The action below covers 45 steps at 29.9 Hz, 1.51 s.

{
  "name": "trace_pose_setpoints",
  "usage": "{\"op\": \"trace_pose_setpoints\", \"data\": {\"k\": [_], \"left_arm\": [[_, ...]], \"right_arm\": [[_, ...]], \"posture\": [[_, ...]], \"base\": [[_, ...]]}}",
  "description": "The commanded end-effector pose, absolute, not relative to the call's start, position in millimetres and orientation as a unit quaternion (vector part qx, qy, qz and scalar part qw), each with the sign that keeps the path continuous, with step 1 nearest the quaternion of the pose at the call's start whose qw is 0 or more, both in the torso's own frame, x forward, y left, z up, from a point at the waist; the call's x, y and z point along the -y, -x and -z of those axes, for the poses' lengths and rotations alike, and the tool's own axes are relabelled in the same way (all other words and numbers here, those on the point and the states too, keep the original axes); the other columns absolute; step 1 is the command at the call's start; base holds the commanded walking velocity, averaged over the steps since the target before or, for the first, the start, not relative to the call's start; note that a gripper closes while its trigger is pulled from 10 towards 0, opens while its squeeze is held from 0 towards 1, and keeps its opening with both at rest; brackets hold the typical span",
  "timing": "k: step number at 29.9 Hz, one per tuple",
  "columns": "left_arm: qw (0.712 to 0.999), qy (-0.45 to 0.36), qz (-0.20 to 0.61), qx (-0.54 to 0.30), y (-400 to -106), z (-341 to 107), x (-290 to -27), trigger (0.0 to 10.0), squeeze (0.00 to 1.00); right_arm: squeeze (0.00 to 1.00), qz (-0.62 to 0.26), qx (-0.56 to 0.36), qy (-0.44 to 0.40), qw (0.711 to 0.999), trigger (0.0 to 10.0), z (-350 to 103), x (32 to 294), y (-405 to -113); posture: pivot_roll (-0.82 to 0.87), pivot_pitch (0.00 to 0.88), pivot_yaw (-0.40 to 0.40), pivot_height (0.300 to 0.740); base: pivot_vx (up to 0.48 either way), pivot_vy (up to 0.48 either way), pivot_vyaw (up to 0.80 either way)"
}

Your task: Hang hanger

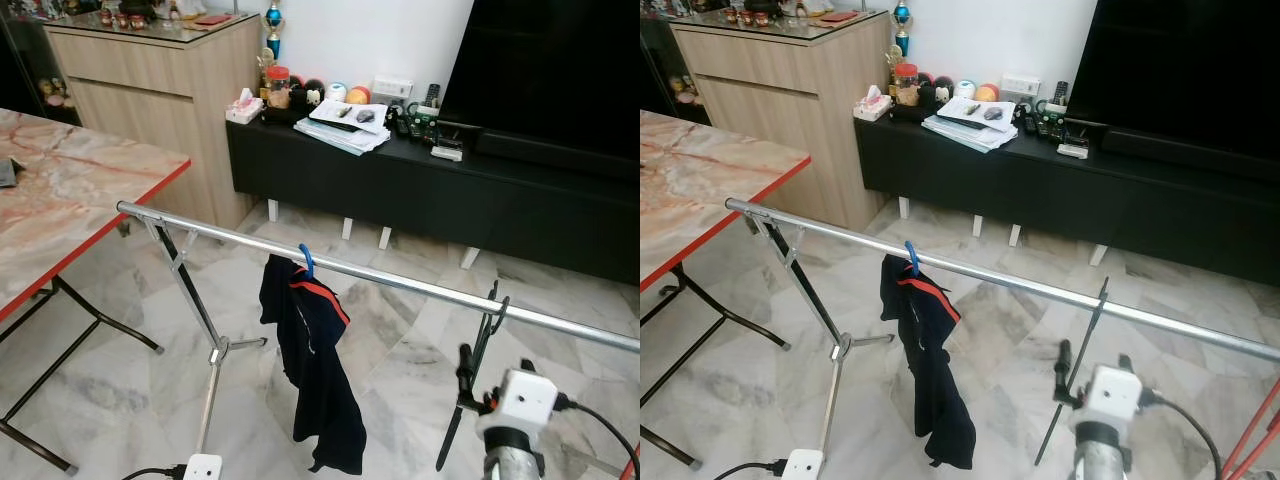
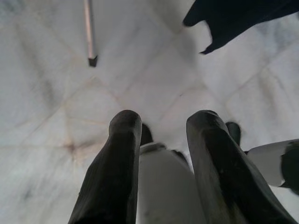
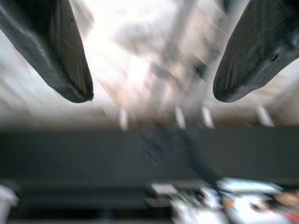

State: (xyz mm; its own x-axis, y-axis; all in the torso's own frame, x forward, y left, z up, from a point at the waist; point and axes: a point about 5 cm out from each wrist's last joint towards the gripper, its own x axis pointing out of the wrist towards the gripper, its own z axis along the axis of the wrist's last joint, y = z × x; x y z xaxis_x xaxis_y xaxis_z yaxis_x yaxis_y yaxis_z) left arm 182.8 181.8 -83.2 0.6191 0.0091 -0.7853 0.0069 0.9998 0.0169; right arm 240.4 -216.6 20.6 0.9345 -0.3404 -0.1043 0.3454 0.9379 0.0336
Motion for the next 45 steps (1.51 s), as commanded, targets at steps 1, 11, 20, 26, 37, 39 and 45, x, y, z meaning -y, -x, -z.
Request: {"op": "trace_pose_setpoints", "data": {"k": [1, 11, 20, 26, 37, 39, 45], "left_arm": [[0.893, -0.016, 0.002, -0.449, -176.9, 86.3, -182.4, 10.0, 0.00], [0.891, -0.024, -0.020, -0.453, -166.2, 88.0, -201.3, 10.0, 0.00], [0.896, -0.035, -0.134, -0.423, -159.4, 77.9, -251.8, 10.0, 0.00], [0.909, -0.048, -0.141, -0.388, -162.5, 70.2, -263.5, 10.0, 0.00], [0.909, -0.036, -0.104, -0.403, -159.4, 77.1, -246.8, 10.0, 0.00], [0.909, -0.027, -0.101, -0.404, -159.4, 77.6, -245.3, 10.0, 0.00], [0.911, -0.019, -0.088, -0.403, -161.3, 78.0, -240.9, 10.0, 0.00]], "right_arm": [[0.00, 0.205, -0.091, -0.036, 0.974, 10.0, -8.5, 222.9, -233.4], [0.00, 0.245, -0.274, -0.110, 0.923, 10.0, 42.0, 226.0, -219.3], [0.00, 0.142, -0.383, -0.026, 0.912, 10.0, 67.4, 208.8, -201.6], [0.00, 0.112, -0.444, 0.009, 0.889, 10.0, 84.3, 205.2, -174.0], [0.00, 0.111, -0.456, -0.018, 0.883, 10.0, 89.5, 198.1, -165.8], [0.00, 0.112, -0.453, -0.022, 0.884, 10.0, 88.8, 194.9, -168.6], [0.00, 0.098, -0.447, -0.029, 0.889, 10.0, 87.4, 189.6, -173.1]], "posture": [[0.05, 0.022, -0.060, 0.740], [0.06, 0.012, -0.053, 0.740], [0.07, 0.017, -0.043, 0.740], [0.08, 0.022, -0.036, 0.740], [0.06, 0.033, -0.026, 0.740], [0.06, 0.032, -0.025, 0.740], [0.06, 0.023, -0.027, 0.740]], "base": [[0.000, 0.000, 0.00], [0.000, 0.000, 0.00], [0.000, 0.000, 0.00], [0.000, 0.000, 0.00], [0.000, 0.000, 0.00], [0.000, 0.000, 0.00], [0.000, 0.000, 0.00]]}}
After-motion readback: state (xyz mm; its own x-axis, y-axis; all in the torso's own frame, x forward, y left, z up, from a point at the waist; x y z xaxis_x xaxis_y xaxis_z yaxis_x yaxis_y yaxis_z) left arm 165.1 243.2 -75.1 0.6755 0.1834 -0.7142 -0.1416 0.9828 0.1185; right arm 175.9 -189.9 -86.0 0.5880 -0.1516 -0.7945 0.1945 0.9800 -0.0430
